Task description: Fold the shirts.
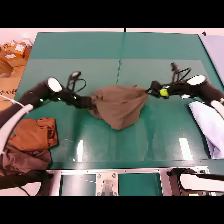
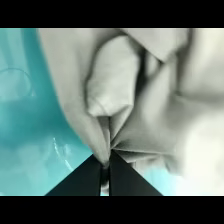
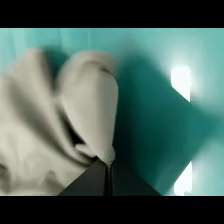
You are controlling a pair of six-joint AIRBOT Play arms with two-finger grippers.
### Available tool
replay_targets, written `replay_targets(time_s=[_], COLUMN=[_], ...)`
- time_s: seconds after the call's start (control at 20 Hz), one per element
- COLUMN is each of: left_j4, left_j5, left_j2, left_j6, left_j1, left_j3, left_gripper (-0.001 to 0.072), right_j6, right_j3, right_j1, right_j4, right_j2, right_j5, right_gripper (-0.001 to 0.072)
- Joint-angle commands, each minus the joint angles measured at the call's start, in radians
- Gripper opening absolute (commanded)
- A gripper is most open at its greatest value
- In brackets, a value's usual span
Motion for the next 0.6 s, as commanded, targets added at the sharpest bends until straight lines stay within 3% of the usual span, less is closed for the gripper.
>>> replay_targets(time_s=[0.0, 0.35, 0.55], left_j4=[0.054, 0.018, -0.051], left_j5=[-0.104, -0.187, -0.259], left_j2=[0.074, 0.228, 0.240], left_j6=[-0.018, 0.051, 0.062], left_j1=[0.048, 0.054, 0.052], left_j3=[0.165, 0.569, 0.575], left_gripper=[0.0027, 0.0028, 0.0028], right_j6=[-0.003, -0.007, 0.010], right_j3=[0.006, 0.140, 0.103], right_j1=[-0.061, -0.079, -0.074], right_j4=[0.000, -0.010, -0.002], right_j2=[0.182, 0.611, 0.681], right_j5=[0.003, -0.005, 0.089], right_gripper=[0.0017, 0.0017, 0.0017])
